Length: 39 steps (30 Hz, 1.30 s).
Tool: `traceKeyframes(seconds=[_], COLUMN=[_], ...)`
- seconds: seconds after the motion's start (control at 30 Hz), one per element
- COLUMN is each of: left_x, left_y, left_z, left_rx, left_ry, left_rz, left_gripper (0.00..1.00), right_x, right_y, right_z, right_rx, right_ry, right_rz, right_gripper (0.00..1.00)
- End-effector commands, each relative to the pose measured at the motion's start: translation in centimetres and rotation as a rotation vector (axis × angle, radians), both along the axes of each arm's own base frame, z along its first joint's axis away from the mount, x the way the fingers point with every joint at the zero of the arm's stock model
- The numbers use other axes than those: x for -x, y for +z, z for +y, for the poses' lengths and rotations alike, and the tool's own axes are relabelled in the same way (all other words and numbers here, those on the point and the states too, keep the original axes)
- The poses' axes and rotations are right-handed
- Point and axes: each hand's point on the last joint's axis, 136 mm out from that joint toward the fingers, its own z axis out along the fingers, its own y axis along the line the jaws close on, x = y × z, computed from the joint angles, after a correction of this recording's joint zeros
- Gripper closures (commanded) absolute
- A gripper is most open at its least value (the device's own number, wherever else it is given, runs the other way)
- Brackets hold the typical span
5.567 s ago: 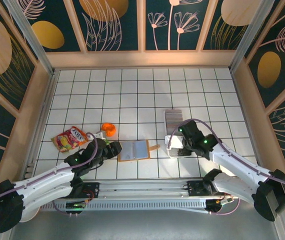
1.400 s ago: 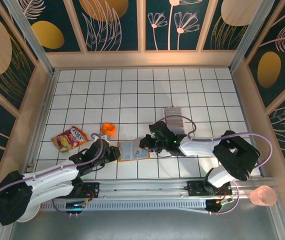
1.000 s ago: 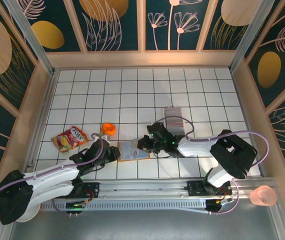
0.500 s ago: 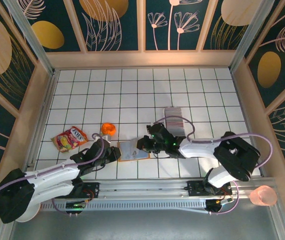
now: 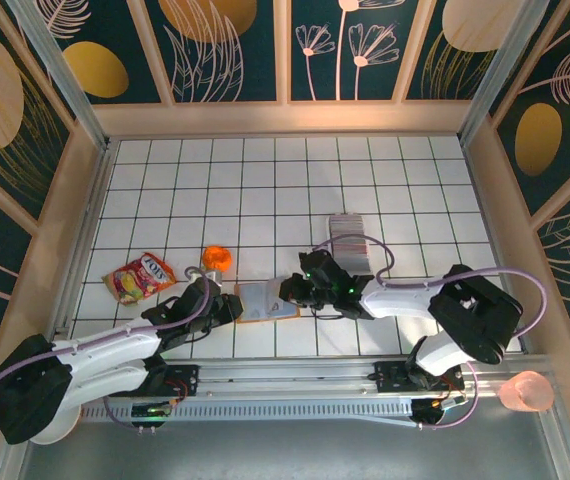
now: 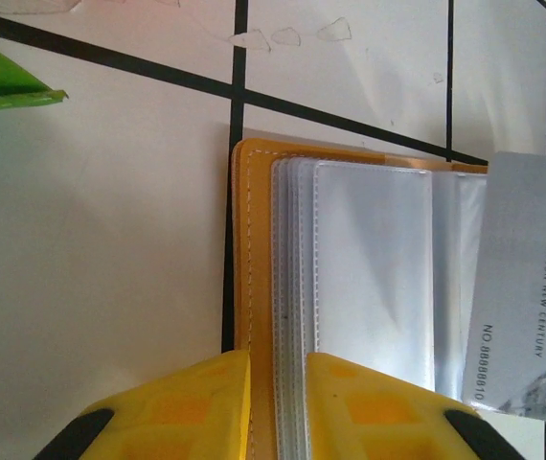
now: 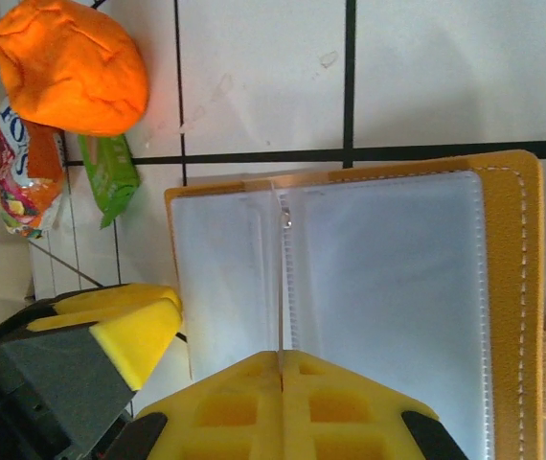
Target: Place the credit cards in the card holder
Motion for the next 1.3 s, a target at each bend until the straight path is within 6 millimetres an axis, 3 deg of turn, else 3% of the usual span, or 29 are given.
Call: traceKeyframes(seconds=[0.0,0.63,0.93,1.27], left_x=[-0.3,-0.2,-0.2,0.1], left_y=[0.9,0.6,0.6,0.3], left_z=[-0.8,-0.8,-0.8,-0.7], left_rx=[0.023,0.024,0.02,0.012], left_ry=[-0.024,-0.026,-0.03,-0.035], left_rz=[-0.024,-0.02,-0.019,-0.008], left_gripper=[0.78,0.8,0.81,0.77], right_x=[-0.1,0.3,0.8,1.0], right_y=[-0.1,1.2,-0.7,2.0], right_z=[0.4,1.9,1.4,0.6], right_rx=[0.011,-0.087,-0.049,-0.125], right_ry=[0.004,0.007,-0.015,-0.043], right_rz=[-0.019,-0.015,0.026,-0.019], right_gripper=[1.0,1.0,1.0,1.0])
